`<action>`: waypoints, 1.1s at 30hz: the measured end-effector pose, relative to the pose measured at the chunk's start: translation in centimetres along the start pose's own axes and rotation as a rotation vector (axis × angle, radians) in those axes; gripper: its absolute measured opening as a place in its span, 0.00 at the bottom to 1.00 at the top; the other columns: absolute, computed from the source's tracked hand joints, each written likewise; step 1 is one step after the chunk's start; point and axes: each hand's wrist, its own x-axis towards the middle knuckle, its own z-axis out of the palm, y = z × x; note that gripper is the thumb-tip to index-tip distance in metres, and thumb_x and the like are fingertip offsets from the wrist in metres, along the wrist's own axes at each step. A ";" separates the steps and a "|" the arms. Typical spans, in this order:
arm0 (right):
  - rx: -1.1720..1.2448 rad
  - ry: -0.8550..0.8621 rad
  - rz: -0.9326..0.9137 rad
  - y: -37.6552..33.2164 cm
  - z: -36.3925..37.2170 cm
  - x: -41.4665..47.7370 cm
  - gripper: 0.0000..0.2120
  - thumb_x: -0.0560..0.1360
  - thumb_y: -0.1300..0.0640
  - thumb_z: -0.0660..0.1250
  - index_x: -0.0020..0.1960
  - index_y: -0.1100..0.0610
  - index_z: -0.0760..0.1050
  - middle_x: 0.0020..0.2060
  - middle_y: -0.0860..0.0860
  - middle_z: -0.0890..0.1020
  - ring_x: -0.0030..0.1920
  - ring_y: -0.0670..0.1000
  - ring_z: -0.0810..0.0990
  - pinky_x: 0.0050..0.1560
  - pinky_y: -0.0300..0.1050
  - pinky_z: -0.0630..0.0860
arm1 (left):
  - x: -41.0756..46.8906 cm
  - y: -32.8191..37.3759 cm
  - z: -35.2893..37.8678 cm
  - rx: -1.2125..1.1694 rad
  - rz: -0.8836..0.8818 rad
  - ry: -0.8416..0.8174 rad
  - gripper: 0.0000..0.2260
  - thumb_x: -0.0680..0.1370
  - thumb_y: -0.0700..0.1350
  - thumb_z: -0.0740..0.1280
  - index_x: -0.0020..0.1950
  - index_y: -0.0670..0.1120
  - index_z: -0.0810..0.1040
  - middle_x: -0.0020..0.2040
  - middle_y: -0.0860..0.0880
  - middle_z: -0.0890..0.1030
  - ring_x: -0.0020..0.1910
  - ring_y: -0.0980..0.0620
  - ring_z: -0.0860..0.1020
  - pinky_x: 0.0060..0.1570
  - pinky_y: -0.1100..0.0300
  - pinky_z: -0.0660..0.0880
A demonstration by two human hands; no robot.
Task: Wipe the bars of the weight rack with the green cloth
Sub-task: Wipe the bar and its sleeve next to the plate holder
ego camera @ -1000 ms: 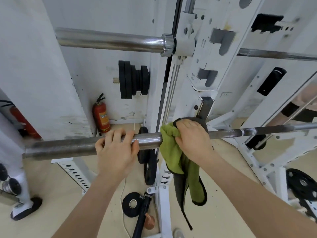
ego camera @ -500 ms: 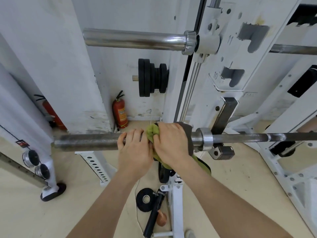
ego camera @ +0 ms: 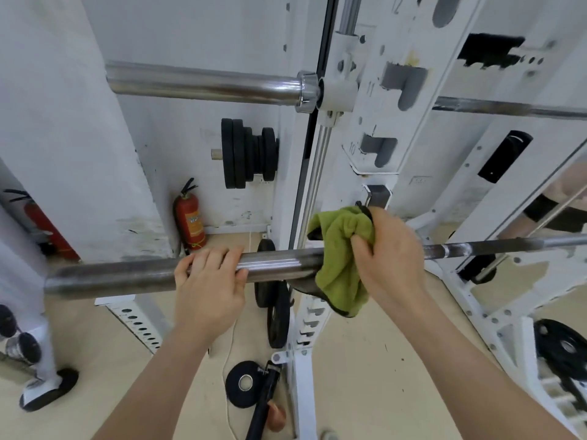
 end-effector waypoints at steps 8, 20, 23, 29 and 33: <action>-0.249 -0.259 -0.232 2.0 4.7 -3.3 0.11 0.68 0.57 0.69 0.50 0.53 0.81 0.52 0.48 0.84 0.60 0.53 0.78 0.59 0.51 0.74 | -1.2 0.8 -0.5 -0.108 -0.045 0.069 0.19 0.78 0.56 0.52 0.66 0.55 0.72 0.62 0.55 0.75 0.64 0.51 0.70 0.65 0.50 0.56; 0.534 0.326 0.320 9.0 -6.1 3.8 0.05 0.71 0.62 0.58 0.40 0.56 0.71 0.30 0.47 0.72 0.32 0.47 0.70 0.35 0.42 0.65 | 1.0 12.1 -4.3 -0.425 0.036 0.028 0.13 0.81 0.44 0.58 0.60 0.49 0.78 0.58 0.55 0.76 0.59 0.57 0.70 0.62 0.61 0.63; 0.296 0.298 0.107 13.3 -5.7 5.0 0.08 0.70 0.64 0.62 0.48 0.57 0.74 0.41 0.50 0.76 0.44 0.53 0.73 0.43 0.45 0.68 | 0.8 18.4 -3.9 -0.492 0.126 0.026 0.12 0.79 0.42 0.60 0.59 0.50 0.78 0.57 0.57 0.74 0.57 0.60 0.68 0.57 0.66 0.64; -0.048 -0.289 -0.236 21.5 0.3 1.3 0.14 0.70 0.56 0.59 0.53 0.56 0.77 0.48 0.50 0.82 0.54 0.54 0.79 0.62 0.47 0.66 | 0.9 29.5 -0.9 -0.407 0.129 -0.147 0.15 0.77 0.44 0.56 0.61 0.52 0.77 0.58 0.56 0.75 0.59 0.55 0.70 0.60 0.59 0.67; -0.013 -0.284 -0.327 26.1 -2.3 2.1 0.17 0.68 0.54 0.56 0.51 0.52 0.78 0.49 0.46 0.83 0.56 0.48 0.80 0.63 0.44 0.66 | 1.4 33.9 0.2 -0.339 0.055 -0.146 0.15 0.75 0.44 0.60 0.61 0.52 0.74 0.58 0.54 0.74 0.59 0.53 0.71 0.56 0.57 0.70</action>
